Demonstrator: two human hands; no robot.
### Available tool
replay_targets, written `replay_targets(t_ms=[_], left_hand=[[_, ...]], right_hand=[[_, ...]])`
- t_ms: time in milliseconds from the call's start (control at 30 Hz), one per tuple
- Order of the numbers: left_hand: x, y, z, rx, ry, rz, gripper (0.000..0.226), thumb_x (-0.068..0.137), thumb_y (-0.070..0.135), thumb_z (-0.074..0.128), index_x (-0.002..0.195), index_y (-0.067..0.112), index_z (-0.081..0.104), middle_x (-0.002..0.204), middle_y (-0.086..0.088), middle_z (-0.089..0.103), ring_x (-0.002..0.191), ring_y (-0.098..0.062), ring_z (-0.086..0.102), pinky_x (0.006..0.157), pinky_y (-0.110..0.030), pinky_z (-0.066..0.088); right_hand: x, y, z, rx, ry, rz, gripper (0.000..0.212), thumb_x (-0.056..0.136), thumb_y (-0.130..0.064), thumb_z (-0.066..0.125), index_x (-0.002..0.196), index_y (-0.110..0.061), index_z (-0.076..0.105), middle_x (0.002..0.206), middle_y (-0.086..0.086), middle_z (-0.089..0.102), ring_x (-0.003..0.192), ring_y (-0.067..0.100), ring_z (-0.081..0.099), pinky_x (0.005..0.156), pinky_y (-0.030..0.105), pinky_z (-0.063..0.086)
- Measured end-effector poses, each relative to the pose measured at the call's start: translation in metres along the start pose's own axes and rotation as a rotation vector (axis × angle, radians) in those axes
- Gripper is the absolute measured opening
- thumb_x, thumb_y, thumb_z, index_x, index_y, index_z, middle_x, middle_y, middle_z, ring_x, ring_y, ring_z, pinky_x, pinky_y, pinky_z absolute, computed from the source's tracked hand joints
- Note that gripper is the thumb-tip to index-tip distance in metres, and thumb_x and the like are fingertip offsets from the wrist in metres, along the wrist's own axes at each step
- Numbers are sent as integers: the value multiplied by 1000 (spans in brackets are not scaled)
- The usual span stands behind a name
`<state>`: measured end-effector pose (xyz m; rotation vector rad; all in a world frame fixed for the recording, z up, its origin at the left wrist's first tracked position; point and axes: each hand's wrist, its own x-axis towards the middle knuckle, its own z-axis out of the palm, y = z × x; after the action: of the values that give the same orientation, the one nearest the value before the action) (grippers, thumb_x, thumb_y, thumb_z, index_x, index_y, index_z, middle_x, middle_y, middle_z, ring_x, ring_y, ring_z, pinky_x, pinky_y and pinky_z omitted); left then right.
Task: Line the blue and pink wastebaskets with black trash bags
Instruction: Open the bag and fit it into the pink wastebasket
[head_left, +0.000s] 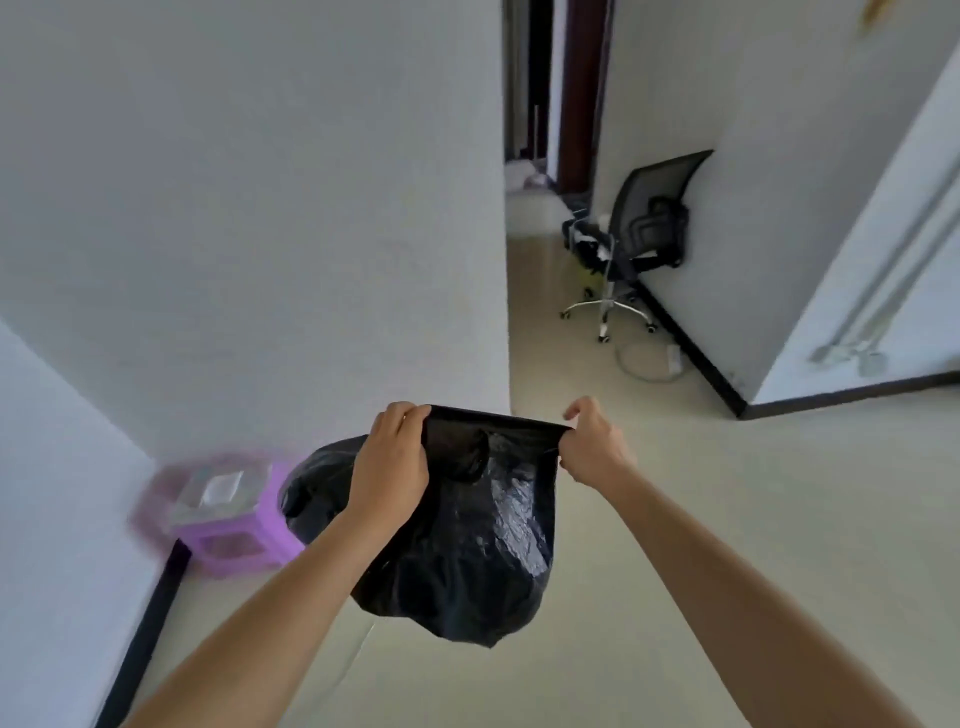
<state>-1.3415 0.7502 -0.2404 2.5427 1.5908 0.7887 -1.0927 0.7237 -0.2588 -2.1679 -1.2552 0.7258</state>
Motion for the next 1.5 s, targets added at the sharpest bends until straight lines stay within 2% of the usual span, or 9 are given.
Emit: replay_targets(t_ms=[100,300,400,633,767,900,1167,1400,1500], left_hand=[[45,132,70,-155,-46,139,26,86,-8,54,106,4,65,112,-9,58,102,-27,57,78,-41,54],[99,403,195,-297,-175,436,34,86,-11,50,113,0,68,111,-11,63,104,-29,57,87,-29,45],[113,516,239,-361,-268,605,37,87,-8,47,121,-3,62,116,-11,62,106,-27,57,91,-25,41],[139,705,347,-519,-374,846,34,92,16,59,120,-3,61,114,-12,60,107,-25,55,96,-32,45],[176,805,421,-455,-497,977,49,85,14,68,128,-4,53,120,-14,55,113,-29,53,99,-32,42],[231,934,474,-385,-618,1053,65,82,16,70,137,-3,43,130,-14,45,120,-30,46,104,-34,39],[244,1182,546,-463,-701,1298,68,81,-6,52,145,-3,30,139,-16,36,128,-28,42,111,-26,29],[247,1402,632,-408,-710,1367,58,81,0,48,139,11,46,137,-5,50,118,-27,52,98,-39,43],[279,1483,662,-293,-611,1419,60,78,-2,48,136,14,50,134,-2,54,119,-26,48,97,-40,40]], right_hand=[[10,117,-98,171,95,112,35,73,-1,30,85,-32,42,75,11,65,65,32,67,59,53,59],[-11,338,-288,280,220,391,40,71,-5,35,77,-26,69,77,9,68,63,26,66,51,37,58],[-24,408,-362,232,319,506,33,85,-30,44,76,-13,70,71,9,66,64,27,65,65,46,61],[-2,520,-448,15,450,853,94,73,-90,18,94,-14,68,94,6,65,95,31,62,72,38,40],[34,588,-509,-59,340,909,54,78,-54,60,113,-12,56,113,7,57,103,31,58,74,36,46],[48,661,-595,-13,274,953,69,76,-11,55,142,-21,34,134,10,44,117,34,53,89,43,51],[34,826,-740,47,606,1139,33,87,-14,44,115,-11,61,118,15,64,108,33,58,82,34,48],[75,989,-886,129,738,1274,49,81,-65,52,88,-17,60,87,2,67,85,26,59,66,32,40],[99,1036,-957,79,660,1181,26,73,-31,64,92,-15,54,85,3,65,87,27,62,63,31,42]])
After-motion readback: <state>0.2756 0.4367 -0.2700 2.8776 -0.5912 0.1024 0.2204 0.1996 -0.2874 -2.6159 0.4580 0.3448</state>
